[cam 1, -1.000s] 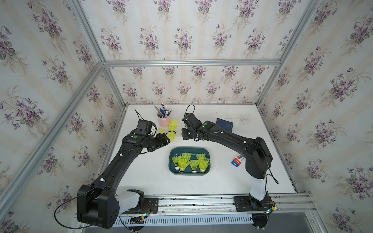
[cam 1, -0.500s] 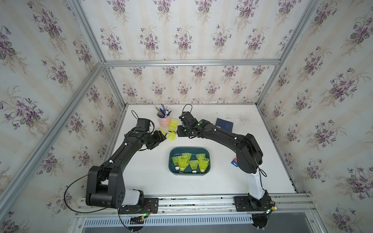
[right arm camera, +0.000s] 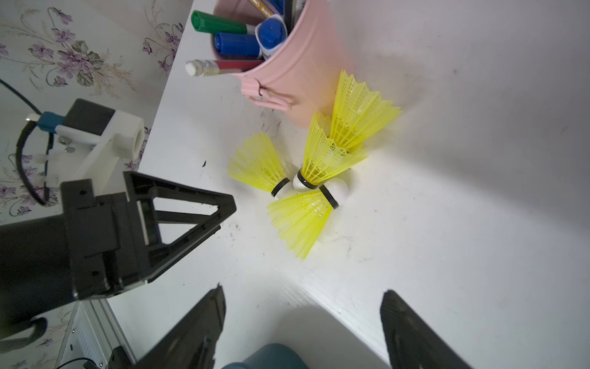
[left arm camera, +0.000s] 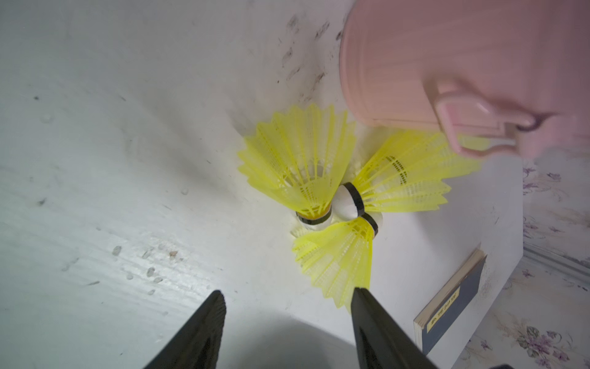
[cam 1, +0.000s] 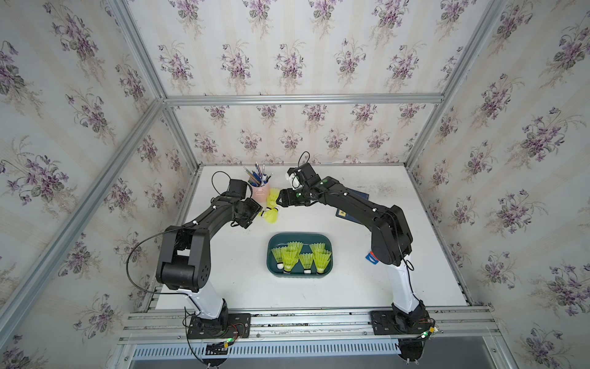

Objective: Put the shuttlecocks into the storage box
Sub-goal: Pick up the shuttlecock at the center of the board.

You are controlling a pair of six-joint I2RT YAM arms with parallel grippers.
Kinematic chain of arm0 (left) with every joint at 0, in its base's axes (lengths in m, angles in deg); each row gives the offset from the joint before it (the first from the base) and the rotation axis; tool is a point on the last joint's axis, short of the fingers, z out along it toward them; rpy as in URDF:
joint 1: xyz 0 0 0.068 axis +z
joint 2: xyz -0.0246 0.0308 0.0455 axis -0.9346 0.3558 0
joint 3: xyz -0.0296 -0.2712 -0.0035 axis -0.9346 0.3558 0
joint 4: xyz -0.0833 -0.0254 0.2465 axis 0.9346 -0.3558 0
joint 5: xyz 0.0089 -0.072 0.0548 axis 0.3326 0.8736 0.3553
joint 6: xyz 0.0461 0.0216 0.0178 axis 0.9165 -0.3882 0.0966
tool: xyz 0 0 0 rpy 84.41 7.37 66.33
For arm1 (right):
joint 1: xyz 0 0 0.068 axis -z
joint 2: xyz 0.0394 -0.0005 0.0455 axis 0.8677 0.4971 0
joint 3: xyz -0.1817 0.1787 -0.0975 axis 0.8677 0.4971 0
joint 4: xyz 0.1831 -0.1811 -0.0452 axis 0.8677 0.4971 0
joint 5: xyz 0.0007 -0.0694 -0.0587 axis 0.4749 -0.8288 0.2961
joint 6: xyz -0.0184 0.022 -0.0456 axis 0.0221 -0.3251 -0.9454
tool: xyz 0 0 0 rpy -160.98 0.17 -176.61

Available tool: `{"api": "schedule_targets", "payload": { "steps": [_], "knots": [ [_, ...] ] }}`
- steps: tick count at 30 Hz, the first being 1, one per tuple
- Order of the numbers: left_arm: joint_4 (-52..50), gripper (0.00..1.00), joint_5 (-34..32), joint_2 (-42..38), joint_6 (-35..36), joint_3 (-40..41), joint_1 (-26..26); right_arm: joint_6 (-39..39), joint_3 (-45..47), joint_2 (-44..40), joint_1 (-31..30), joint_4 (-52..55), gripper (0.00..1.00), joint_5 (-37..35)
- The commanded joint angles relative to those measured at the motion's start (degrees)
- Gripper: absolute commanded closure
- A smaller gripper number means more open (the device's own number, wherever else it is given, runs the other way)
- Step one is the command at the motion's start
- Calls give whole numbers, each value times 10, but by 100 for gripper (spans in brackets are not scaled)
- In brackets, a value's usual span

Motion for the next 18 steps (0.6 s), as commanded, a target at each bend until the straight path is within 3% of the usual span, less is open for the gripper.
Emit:
{"api": "schedule_targets", "payload": {
  "steps": [1,9,18],
  "knots": [
    [-10,34,-40,25,-58,-21,-14,-44,-17,2,-1,45,18,12],
    [1,34,-76,74,-113,-58,-26,-54,-13,-9,2,50,10,20],
    [-2,39,-74,117,-134,-91,-32,-48,35,-46,3,31,13,24]
  ]
}}
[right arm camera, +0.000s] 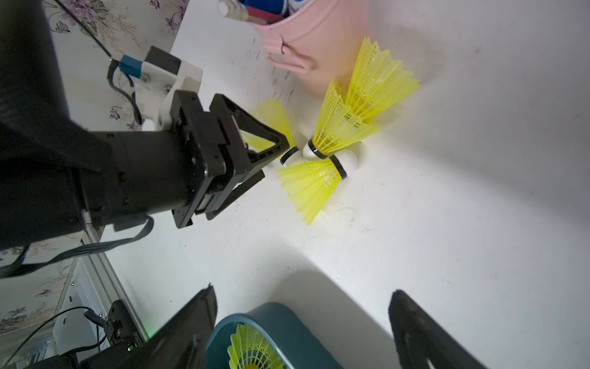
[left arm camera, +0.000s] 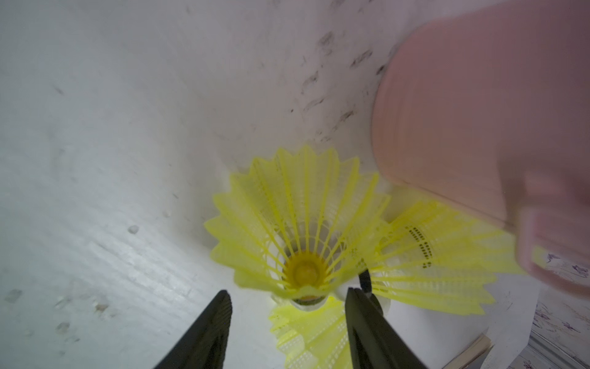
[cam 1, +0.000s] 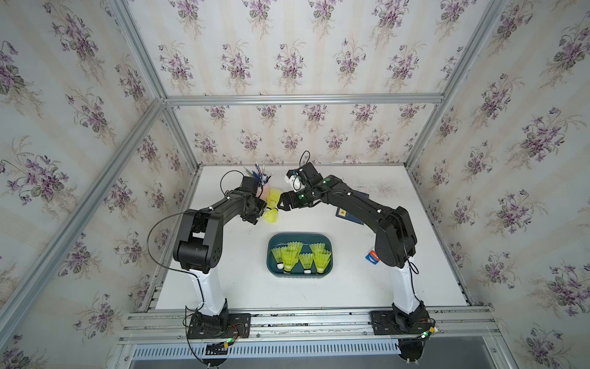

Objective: Put the shuttlecocks into the storage box
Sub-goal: Pick up the shuttlecock at the center of the board.

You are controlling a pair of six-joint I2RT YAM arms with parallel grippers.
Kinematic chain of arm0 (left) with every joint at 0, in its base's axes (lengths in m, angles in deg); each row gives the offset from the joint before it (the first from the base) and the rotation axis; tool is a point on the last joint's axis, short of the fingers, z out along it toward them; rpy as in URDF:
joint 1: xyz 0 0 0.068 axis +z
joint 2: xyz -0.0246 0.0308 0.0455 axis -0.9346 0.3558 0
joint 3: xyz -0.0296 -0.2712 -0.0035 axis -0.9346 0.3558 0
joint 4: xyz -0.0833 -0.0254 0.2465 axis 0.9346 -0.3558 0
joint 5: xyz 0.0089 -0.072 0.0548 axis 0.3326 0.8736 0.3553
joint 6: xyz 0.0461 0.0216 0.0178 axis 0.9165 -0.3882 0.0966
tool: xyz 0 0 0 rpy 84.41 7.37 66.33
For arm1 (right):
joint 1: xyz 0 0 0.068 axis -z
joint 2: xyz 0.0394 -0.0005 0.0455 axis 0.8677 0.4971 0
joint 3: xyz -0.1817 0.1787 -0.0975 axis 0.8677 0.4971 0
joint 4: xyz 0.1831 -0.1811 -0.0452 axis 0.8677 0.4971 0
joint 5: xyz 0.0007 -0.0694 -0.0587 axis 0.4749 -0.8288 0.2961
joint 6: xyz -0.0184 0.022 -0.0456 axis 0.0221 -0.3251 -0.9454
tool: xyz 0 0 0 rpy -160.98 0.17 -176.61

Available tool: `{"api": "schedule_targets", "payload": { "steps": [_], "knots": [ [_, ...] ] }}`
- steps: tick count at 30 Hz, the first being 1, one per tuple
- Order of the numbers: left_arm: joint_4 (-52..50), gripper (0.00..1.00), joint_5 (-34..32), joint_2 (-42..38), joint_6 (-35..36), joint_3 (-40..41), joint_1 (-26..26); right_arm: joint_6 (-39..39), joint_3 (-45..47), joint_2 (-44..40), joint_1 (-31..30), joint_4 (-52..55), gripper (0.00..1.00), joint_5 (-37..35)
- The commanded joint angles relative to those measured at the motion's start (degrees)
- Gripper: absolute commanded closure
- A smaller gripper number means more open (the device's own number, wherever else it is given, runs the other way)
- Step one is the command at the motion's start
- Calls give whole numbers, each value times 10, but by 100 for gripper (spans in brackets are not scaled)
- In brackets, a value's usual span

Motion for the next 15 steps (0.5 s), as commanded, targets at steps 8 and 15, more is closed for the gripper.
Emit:
{"api": "schedule_targets", "payload": {
  "steps": [8,15],
  "knots": [
    [-21,46,-11,39,-24,-36,-7,0,25,-21,4,-14,14,3],
    [-33,53,-13,42,-26,-35,-12,2,33,-23,6,-14,15,1]
  ]
}}
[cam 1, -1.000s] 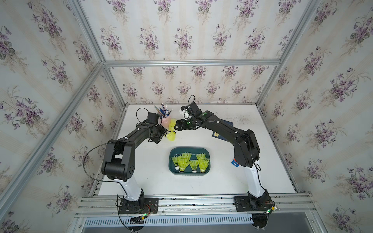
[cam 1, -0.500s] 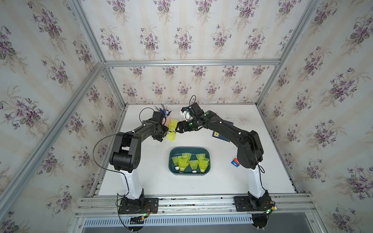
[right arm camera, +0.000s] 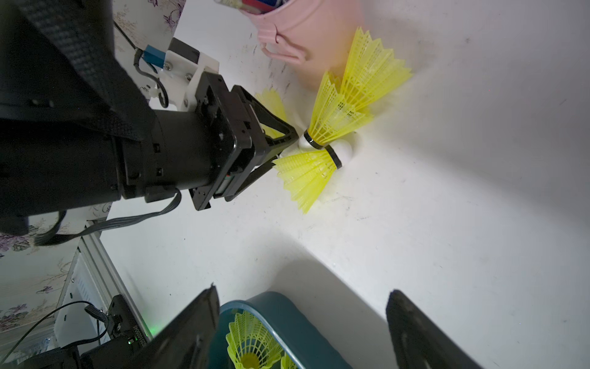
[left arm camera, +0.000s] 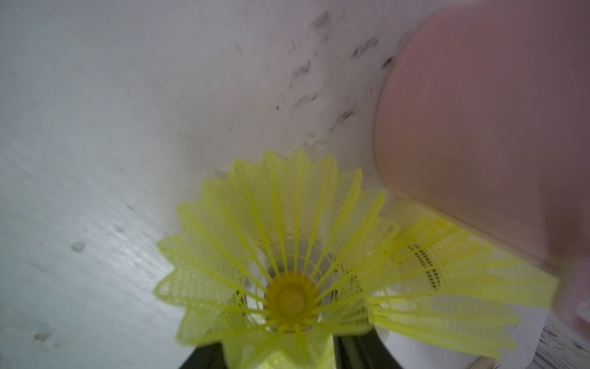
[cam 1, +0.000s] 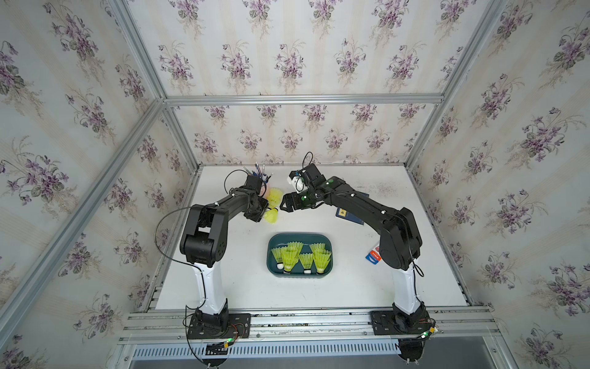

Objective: Put the shuttlecocks into the storage box
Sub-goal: Pick up the shuttlecock at the center of the board.

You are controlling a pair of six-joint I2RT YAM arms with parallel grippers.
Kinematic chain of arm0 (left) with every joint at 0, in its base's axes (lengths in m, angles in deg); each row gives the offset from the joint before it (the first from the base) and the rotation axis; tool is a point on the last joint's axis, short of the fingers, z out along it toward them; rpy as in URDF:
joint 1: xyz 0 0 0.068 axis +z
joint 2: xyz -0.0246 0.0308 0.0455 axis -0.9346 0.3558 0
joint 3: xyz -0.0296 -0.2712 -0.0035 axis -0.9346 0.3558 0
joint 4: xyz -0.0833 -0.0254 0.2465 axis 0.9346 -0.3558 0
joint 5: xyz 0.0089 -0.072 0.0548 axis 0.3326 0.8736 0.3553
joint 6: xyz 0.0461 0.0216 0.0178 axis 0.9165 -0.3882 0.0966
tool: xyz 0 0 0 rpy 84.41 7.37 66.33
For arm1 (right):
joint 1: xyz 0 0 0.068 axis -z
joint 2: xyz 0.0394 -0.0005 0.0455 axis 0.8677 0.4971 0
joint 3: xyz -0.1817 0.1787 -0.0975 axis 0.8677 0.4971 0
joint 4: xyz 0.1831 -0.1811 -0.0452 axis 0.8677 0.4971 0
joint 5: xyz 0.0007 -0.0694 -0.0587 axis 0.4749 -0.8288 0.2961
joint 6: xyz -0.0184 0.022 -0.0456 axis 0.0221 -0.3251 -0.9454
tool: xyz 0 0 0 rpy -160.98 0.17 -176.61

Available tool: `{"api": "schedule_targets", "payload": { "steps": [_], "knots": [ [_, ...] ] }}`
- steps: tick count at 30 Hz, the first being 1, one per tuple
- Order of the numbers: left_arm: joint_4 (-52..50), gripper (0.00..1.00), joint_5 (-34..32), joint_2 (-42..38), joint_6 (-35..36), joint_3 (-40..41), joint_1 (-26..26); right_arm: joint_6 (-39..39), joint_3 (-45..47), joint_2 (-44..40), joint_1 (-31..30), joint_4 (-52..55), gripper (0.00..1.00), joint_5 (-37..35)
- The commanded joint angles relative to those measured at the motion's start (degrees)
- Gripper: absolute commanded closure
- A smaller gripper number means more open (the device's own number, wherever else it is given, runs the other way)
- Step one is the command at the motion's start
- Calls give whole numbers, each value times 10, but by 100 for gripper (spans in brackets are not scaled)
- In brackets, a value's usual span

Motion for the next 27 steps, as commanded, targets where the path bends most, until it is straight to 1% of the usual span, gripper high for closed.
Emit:
{"api": "schedule_targets", "payload": {
  "steps": [1,10,17,23,27],
  "knots": [
    [-21,53,-9,2,-7,1,-2,2,2,-3,1,-2,15,0],
    [-23,61,-16,6,-2,4,-5,6,2,0,3,-6,15,3],
    [-23,70,-25,-4,9,19,-5,6,2,-1,3,-4,16,5],
    [-26,71,-30,-37,43,34,-6,9,3,-4,3,-5,17,13],
    [-41,71,-27,-72,85,44,-9,12,12,-16,3,-5,17,20]
  ]
}}
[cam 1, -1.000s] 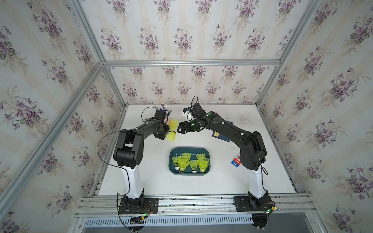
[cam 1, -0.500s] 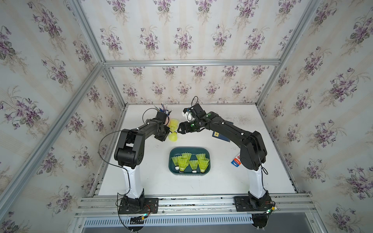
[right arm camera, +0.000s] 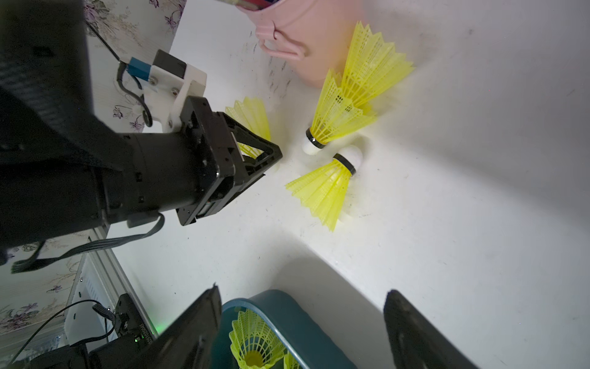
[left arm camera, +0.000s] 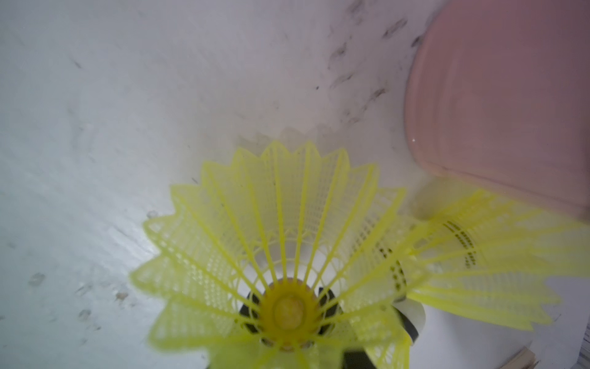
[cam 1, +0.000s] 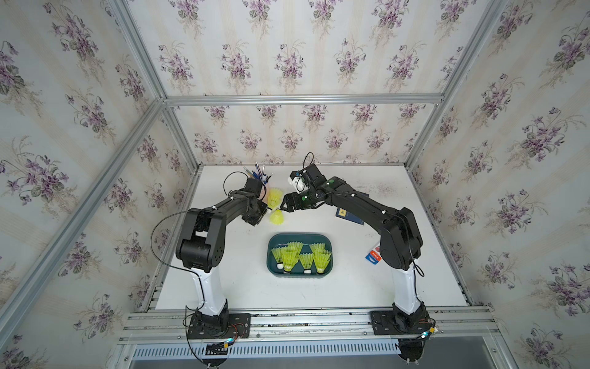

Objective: Put the shuttlecocks into the storage box
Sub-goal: Pick up the shuttlecock at the center of the board, then place the shuttlecock in the storage box.

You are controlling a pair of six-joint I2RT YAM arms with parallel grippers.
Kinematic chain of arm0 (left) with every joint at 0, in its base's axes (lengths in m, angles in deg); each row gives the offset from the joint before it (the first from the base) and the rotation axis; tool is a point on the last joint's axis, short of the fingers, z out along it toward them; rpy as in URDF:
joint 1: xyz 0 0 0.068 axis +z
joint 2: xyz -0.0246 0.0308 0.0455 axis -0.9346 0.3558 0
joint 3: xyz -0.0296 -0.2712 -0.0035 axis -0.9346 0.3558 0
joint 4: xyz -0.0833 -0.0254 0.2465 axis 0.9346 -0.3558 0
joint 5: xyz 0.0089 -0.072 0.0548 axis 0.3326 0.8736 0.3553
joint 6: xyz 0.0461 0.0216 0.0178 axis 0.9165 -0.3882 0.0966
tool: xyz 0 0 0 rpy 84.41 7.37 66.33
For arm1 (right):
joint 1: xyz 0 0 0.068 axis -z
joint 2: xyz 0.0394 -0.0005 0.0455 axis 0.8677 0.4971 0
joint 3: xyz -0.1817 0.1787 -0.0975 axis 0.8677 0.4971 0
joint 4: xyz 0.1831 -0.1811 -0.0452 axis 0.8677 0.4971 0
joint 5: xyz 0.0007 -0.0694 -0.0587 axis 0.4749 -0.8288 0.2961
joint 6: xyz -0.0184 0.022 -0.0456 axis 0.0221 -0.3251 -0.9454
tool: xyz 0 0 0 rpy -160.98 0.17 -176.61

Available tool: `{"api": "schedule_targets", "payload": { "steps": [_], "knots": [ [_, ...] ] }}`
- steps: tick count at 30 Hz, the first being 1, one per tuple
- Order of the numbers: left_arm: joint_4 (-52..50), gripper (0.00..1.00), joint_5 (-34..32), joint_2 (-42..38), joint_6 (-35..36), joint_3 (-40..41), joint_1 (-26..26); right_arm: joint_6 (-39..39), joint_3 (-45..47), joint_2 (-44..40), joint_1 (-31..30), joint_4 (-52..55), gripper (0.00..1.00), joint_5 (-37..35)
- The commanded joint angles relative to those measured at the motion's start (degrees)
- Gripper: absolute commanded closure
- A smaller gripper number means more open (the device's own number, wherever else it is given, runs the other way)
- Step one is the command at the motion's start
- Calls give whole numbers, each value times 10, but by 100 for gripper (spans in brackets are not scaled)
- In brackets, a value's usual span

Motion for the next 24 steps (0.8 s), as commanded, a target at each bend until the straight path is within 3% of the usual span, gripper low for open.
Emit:
{"api": "schedule_targets", "payload": {
  "steps": [1,16,24],
  "knots": [
    [-24,71,-5,-33,55,8,-2,5,8,-16,1,-5,17,12],
    [-164,71,35,-250,239,60,-67,30,162,-169,-16,-18,17,31],
    [-171,70,61,-362,279,96,-183,74,266,-289,-26,1,19,18]
  ]
}}
